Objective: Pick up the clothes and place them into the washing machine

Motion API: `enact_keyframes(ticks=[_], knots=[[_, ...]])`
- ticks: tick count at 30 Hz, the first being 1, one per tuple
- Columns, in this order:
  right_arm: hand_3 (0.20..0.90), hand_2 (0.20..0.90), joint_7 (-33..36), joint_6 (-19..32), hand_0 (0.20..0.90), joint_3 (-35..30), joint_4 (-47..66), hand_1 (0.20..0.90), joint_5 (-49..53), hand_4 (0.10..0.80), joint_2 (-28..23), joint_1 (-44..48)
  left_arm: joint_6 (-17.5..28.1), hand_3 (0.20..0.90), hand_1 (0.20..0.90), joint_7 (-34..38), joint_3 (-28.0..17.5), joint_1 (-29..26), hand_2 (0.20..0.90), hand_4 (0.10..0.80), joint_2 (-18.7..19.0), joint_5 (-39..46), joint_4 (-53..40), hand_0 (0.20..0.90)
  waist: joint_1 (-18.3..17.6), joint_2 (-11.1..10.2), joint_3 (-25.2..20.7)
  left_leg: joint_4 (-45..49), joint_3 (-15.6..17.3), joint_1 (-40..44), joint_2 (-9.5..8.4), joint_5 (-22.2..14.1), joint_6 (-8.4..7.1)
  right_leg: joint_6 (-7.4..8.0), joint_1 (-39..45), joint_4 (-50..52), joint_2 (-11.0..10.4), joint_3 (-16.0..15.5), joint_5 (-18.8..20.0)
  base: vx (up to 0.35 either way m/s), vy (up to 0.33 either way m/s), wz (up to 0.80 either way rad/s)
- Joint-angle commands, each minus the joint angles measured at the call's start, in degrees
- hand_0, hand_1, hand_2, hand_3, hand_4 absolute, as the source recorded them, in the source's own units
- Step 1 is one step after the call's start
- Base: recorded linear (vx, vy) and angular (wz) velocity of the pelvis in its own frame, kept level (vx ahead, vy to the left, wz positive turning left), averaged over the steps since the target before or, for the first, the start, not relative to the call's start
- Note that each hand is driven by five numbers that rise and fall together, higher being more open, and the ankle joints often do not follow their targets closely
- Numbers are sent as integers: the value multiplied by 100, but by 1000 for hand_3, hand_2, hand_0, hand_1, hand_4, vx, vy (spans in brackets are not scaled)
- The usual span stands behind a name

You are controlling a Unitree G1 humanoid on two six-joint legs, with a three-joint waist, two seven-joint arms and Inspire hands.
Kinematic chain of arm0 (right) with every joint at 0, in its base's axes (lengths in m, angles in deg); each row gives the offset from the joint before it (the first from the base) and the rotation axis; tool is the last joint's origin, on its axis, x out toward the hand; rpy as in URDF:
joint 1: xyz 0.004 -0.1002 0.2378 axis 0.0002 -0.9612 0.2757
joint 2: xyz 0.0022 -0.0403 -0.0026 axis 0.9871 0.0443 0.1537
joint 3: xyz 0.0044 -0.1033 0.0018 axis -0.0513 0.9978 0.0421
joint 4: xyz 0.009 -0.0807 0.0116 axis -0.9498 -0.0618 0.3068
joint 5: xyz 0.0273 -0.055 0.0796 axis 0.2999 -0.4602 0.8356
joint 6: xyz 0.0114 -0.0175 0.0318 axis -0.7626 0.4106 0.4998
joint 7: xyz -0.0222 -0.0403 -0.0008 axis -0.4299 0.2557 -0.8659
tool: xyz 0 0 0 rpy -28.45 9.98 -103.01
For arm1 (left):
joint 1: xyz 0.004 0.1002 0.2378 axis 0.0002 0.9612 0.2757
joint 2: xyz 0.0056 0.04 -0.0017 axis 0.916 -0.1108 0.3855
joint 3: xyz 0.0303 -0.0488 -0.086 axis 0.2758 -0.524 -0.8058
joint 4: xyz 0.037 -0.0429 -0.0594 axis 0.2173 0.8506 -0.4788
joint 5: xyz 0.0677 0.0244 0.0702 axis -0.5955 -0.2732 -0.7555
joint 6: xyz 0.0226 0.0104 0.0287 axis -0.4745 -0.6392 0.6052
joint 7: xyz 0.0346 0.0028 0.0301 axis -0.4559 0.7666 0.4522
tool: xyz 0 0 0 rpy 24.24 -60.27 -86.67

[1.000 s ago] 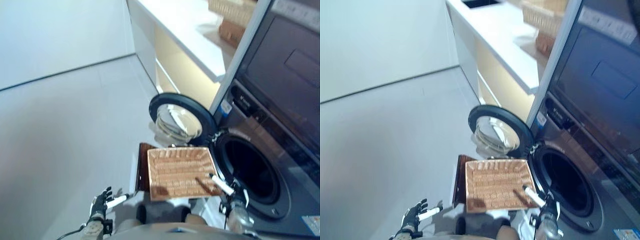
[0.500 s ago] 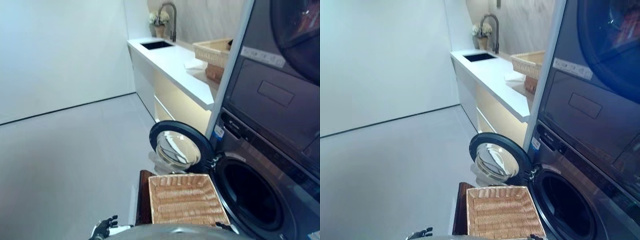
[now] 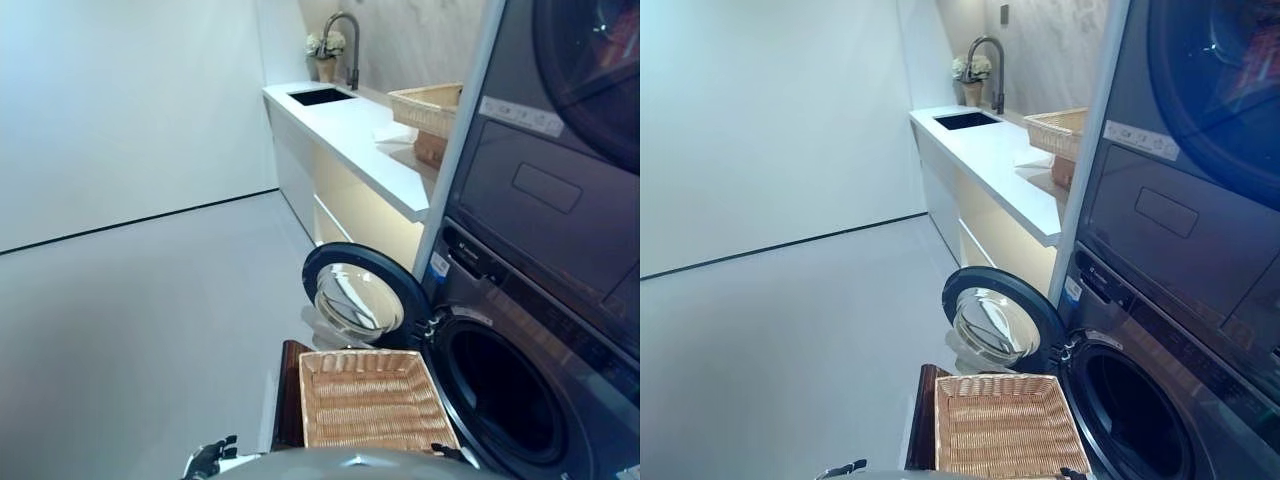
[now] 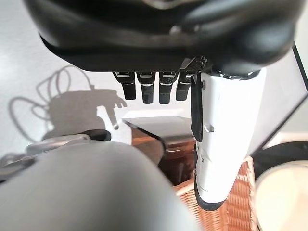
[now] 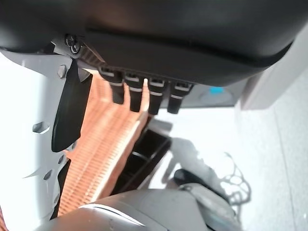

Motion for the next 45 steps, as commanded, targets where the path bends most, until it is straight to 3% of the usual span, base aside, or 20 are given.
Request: enact_keyframes(ticks=[1,3,6,8,10,12,14,18,20,21,22,26,28,29,31,34,38,42,43,45], knots=[[900,900,307,20,900,30,-258,900,30,800,-304,314,153,900,900,64,-26,-457,900,800,-125,57,52,900,-50,-362,197,874,372,-521,-131,-216,-243,-87,-26,-920,-59,-144,631,-414,-97,49],[900,900,285,24,900,-94,-312,900,51,800,-404,280,156,900,900,6,-64,-463,900,800,-160,117,81,900,-146,-467,257,2021,369,-467,-345,-604,-141,-146,-263,-811,-177,-122,814,-358,-89,57],[900,900,230,36,900,-329,-333,900,185,800,-440,156,157,900,900,45,-96,-517,900,800,-129,6,104,900,-360,-450,184,2875,582,-99,-299,-785,-80,-249,-553,-706,-182,-127,962,-217,-13,20],[900,900,200,46,900,-500,-378,900,264,800,-454,68,142,900,900,27,-91,-537,900,800,-106,-44,85,900,-492,-382,57,2501,590,279,-347,-827,-81,-246,-737,-672,-130,-198,998,-137,64,23],[900,900,198,86,900,-720,-462,900,411,800,-469,-63,166,900,900,6,-25,-588,900,800,-76,-138,43,900,-732,-256,-89,1522,779,855,-417,-1111,-12,-153,-1023,-568,-104,-323,1113,-163,129,25],[900,900,211,87,900,-857,-512,900,551,800,-442,-132,188,900,900,-8,84,-652,900,800,-72,-179,-95,900,-838,-240,-80,980,869,865,-476,-1352,63,-102,-1201,-543,-170,-368,1216,-256,180,80],[900,900,210,202,900,-850,-464,900,691,800,-340,-246,262,900,900,-19,194,-619,900,800,-13,-142,-152,900,-888,-343,58,517,760,799,-695,-1334,187,53,-1471,-589,-254,-319,1570,-271,163,45],[900,900,198,257,900,-765,-337,900,700,800,-253,-298,325,900,900,36,191,-581,900,800,60,-115,-119,900,-807,-431,280,157,847,698,-839,-1139,280,178,-1740,-551,-308,-480,1745,-238,77,-53],[900,900,199,267,900,-736,-263,900,730,800,-231,-313,345,900,900,29,267,-539,900,800,77,-191,-91,900,-782,-420,379,-14,924,705,-773,-1005,274,199,-1785,-353,-360,-451,1641,-246,24,-71],[900,900,195,259,900,-711,-265,900,768,800,-222,-276,349,900,900,32,337,-542,900,800,86,-206,-74,900,-811,-401,449,22,923,642,-737,-911,312,196,-1870,-21,-320,-218,1585,-316,5,-61],[900,900,180,273,900,-675,-261,900,816,800,-241,-229,344,900,900,37,401,-553,900,800,123,-226,-143,900,-744,-323,490,96,996,513,-664,-821,368,122,-1777,481,-304,-175,1308,-365,0,-53],[900,900,191,249,900,-616,-299,900,702,800,-242,-218,335,900,900,38,388,-566,900,800,175,-282,-174,900,-555,-237,365,232,1161,238,-593,-725,461,-3,-1273,974,-452,-329,722,-184,-36,-25],[900,900,184,192,900,-555,-359,900,611,800,-211,-187,312,900,900,20,342,-565,900,800,157,-277,-156,900,-445,-249,224,297,1176,138,-588,-701,445,62,-861,717,-525,-60,622,-111,-183,-25],[900,900,185,162,900,-489,-336,900,556,800,-156,-169,308,900,900,22,307,-548,900,800,150,-284,-146,900,-296,-342,28,386,1252,23,-593,-732,381,194,-326,43,-655,1,618,-59,-204,-15],[900,900,182,146,900,-395,-253,900,494,800,-116,-138,318,900,900,56,299,-539,900,800,159,-274,-160,900,-228,-386,-61,417,1320,-79,-544,-702,314,238,-216,-430,-725,-7,704,-97,-221,-20],[900,900,167,140,900,-157,40,900,431,800,-3,-148,325,900,900,210,264,-506,900,800,186,-152,-143,900,-162,-431,-83,523,1357,-239,-261,-565,115,270,-117,-812,-612,235,764,-137,-270,-54],[900,900,55,142,900,38,171,900,375,800,34,-249,257,900,900,268,214,-480,900,800,136,-119,-41,900,-173,-490,-61,468,1145,-341,-66,-365,-65,173,27,-1010,-386,184,670,-97,-246,12],[900,900,81,144,900,-7,103,900,380,800,-4,-332,225,900,900,198,251,-414,900,800,22,-104,-10,900,-189,-492,-33,602,983,-417,-187,-380,-52,155,15,-945,-378,78,646,-55,-60,50],[900,900,76,144,900,-31,117,900,400,800,11,-392,231,900,900,214,321,-422,900,800,44,-180,-35,900,-235,-485,-61,456,1199,-391,-144,-306,-46,146,2,-901,-363,19,622,-14,8,40],[900,900,-2,154,900,-78,153,900,502,800,-32,-433,198,900,900,175,366,-388,900,800,66,-293,-41,900,-245,-445,-86,289,1178,-332,-141,-280,-30,101,-59,-832,-286,38,555,-21,6,27]])
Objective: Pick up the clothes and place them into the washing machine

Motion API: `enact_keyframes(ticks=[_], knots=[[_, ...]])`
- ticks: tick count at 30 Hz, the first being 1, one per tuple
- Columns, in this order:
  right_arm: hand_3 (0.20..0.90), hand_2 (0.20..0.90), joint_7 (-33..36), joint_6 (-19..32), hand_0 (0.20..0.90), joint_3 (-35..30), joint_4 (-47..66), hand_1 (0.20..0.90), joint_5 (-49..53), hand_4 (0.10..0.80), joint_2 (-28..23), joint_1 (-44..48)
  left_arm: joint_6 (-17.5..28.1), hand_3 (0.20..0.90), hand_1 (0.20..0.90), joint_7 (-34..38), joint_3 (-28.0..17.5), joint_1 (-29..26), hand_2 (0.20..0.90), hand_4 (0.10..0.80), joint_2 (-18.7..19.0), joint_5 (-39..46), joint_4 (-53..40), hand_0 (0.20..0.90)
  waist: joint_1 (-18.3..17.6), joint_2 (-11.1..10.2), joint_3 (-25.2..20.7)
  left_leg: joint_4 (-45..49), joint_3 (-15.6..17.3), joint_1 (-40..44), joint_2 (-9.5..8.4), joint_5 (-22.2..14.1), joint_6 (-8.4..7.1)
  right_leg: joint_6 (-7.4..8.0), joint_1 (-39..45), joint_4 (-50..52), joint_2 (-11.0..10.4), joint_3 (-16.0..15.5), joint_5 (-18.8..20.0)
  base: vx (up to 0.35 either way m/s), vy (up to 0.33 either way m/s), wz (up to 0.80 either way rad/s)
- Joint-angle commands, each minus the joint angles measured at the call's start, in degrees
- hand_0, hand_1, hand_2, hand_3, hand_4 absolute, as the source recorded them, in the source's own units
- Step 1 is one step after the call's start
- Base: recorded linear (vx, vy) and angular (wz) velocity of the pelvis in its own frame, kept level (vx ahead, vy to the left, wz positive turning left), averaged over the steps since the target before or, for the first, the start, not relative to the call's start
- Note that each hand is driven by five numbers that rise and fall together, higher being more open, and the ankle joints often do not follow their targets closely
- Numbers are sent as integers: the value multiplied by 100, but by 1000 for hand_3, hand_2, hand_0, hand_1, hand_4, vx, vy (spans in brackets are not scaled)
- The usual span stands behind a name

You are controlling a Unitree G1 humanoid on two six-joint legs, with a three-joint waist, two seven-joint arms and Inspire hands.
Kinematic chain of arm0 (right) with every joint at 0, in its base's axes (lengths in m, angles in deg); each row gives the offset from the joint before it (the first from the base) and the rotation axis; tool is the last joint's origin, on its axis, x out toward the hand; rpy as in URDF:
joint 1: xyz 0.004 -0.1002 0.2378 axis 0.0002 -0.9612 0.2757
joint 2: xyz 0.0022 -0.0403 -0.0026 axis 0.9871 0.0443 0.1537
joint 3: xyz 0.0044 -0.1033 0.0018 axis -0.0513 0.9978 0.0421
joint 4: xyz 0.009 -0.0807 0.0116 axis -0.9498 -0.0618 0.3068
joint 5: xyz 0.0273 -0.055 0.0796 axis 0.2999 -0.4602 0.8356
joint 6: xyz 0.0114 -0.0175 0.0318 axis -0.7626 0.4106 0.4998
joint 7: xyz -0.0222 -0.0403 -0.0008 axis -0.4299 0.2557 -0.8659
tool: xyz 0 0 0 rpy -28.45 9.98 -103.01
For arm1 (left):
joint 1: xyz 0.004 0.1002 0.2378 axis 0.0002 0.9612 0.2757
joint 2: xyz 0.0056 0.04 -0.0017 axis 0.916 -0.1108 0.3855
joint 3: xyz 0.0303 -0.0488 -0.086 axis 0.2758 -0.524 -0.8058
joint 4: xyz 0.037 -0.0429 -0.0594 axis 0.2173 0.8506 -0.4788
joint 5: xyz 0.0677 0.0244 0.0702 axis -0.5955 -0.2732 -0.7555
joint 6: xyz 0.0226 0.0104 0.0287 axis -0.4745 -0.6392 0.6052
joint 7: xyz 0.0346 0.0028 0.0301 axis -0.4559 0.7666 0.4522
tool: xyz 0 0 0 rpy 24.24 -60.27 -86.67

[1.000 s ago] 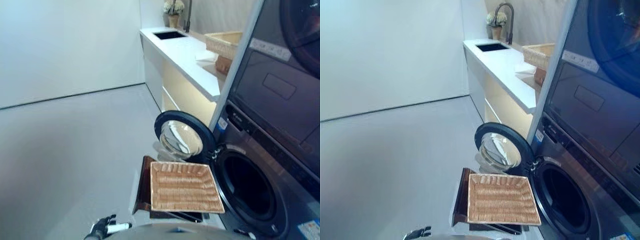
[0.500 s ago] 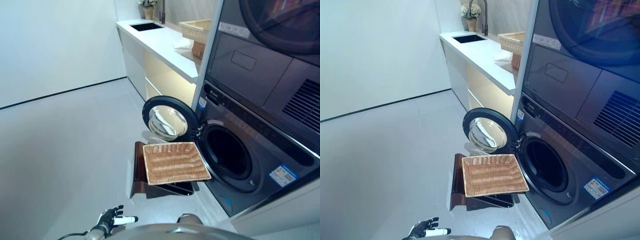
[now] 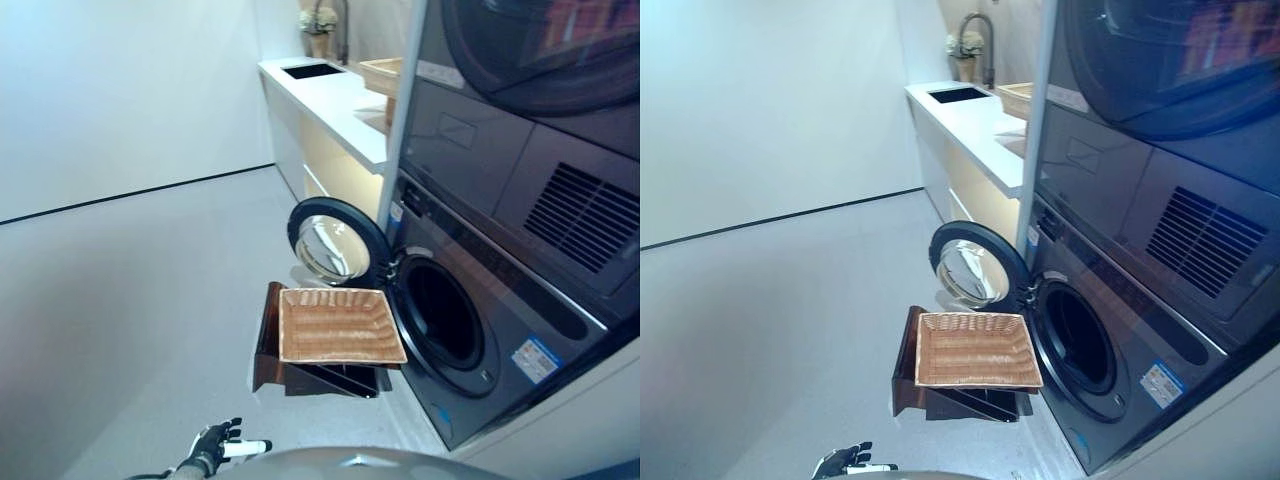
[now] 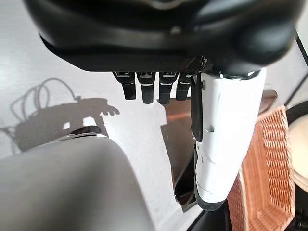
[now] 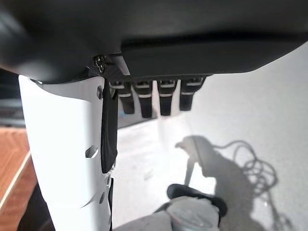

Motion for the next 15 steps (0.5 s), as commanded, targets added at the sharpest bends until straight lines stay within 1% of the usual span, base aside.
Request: enact_keyframes(ticks=[1,4,7,11,15], knots=[[900,900,-98,254,900,1,-41,900,111,800,247,96,145,900,900,1,-126,-43,900,800,-34,-177,58,900,-110,-333,-259,-240,52,-251,-392,171,80,173,387,-1504,-149,147,851,-14,3,8],[900,900,-169,252,900,-16,173,900,118,800,275,-8,124,900,900,-136,-132,37,900,800,46,-256,113,900,-120,-346,-391,-317,40,-178,-409,149,83,195,419,-1476,-154,99,811,42,9,-6],[900,900,-233,255,900,45,762,900,51,800,268,-133,98,900,900,-158,-169,115,900,800,105,-316,252,900,-112,-378,-460,-354,57,-99,-429,126,85,216,485,-1519,-167,115,826,37,1,-7],[900,900,-295,248,900,170,1419,900,-67,800,219,-310,95,900,900,-161,-178,198,900,800,106,-348,202,900,-107,-405,-521,-456,92,2,-402,128,67,235,555,-1591,-167,120,818,10,-3,-4],[900,900,-332,221,900,228,1765,900,-186,800,147,-430,93,900,900,-163,-145,225,900,800,96,-320,145,900,-114,-415,-529,-502,89,51,-374,138,43,252,592,-1638,-162,108,821,1,-5,-4]])
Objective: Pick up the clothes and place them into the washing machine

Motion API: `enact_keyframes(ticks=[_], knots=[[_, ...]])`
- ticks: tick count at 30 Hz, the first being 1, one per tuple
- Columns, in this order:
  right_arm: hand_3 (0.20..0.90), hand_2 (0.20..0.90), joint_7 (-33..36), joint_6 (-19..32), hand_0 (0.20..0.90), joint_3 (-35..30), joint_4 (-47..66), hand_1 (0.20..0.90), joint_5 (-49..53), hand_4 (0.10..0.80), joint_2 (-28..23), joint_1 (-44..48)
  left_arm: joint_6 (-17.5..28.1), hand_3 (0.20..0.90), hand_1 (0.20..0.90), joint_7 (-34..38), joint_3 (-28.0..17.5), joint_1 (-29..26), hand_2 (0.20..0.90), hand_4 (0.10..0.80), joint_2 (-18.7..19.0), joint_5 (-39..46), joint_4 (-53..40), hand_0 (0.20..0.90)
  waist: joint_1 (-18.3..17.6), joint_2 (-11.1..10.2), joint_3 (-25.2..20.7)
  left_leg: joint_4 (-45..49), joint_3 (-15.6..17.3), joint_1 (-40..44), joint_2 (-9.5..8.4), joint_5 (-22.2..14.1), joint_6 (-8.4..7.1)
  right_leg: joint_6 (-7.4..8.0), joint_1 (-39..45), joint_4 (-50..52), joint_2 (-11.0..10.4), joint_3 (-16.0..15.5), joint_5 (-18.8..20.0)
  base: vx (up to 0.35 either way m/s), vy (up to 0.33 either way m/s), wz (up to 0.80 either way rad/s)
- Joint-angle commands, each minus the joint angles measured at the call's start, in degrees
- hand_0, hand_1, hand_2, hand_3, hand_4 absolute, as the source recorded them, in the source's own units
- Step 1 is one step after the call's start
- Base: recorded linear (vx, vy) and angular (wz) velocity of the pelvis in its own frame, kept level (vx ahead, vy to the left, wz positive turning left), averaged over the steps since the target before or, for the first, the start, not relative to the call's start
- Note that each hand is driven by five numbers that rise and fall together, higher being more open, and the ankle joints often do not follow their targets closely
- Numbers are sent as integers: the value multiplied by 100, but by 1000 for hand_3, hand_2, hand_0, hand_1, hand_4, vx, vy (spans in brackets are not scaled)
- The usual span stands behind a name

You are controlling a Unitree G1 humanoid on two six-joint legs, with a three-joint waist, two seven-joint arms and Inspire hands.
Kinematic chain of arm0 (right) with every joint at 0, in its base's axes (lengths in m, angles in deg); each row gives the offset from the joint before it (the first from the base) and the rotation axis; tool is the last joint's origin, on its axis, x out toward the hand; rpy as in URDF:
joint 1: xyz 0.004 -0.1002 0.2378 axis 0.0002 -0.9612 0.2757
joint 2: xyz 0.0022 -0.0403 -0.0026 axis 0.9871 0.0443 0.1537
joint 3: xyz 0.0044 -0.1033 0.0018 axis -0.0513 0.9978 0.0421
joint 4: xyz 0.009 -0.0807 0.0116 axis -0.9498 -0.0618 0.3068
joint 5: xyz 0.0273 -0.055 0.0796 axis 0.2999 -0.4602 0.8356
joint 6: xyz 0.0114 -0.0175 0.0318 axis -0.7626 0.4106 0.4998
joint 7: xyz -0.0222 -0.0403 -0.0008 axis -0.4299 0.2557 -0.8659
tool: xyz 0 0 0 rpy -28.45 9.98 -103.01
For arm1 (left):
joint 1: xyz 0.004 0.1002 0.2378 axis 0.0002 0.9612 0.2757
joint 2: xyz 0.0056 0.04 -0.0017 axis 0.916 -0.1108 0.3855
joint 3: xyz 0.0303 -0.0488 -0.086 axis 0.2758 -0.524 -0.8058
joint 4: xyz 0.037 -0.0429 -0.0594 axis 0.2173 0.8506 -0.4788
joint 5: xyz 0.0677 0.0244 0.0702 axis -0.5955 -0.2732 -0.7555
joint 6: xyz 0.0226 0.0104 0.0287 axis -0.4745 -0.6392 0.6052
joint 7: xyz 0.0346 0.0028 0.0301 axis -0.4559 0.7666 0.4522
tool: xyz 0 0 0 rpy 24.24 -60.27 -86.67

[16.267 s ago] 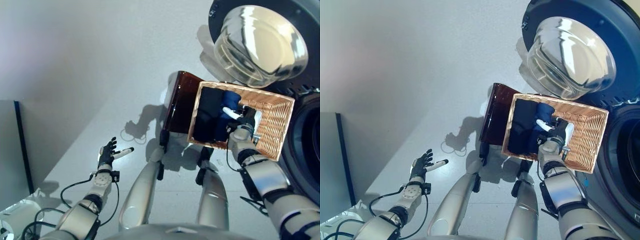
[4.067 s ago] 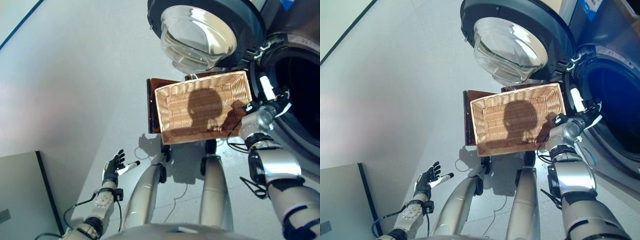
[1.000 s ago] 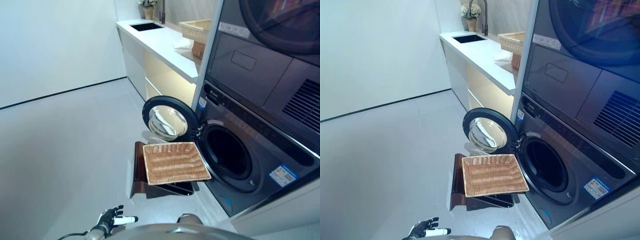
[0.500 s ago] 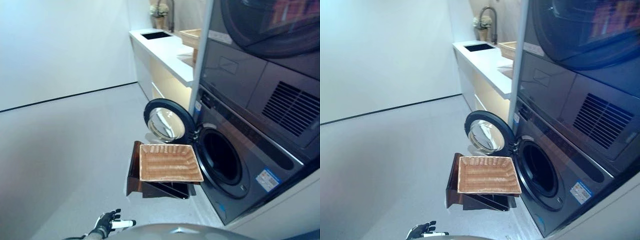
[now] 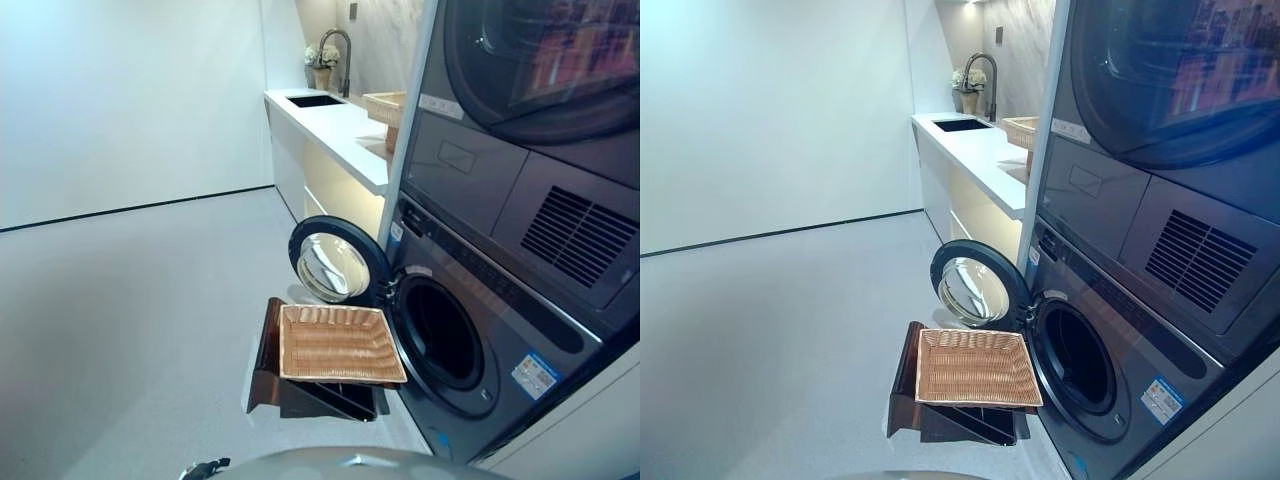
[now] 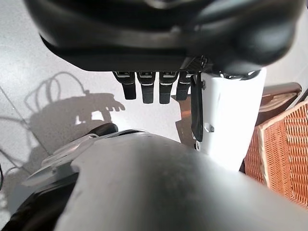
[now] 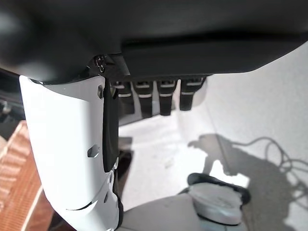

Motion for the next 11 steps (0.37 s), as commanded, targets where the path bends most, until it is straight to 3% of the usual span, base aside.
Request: enact_keyframes(ticks=[1,11], knots=[[900,900,-79,284,900,114,589,900,-191,800,96,300,194,900,900,-2,-145,-197,900,800,-62,-91,-58,900,-83,-198,-84,-88,-36,-219,-240,-34,-81,138,510,-1417,-101,-38,720,3,-7,6],[900,900,-111,232,900,56,680,900,-350,800,52,220,135,900,900,7,-155,-174,900,800,-81,-159,-42,900,-117,-190,-69,-166,-7,-158,-207,-14,-113,155,525,-1468,-81,-7,742,2,0,0]])
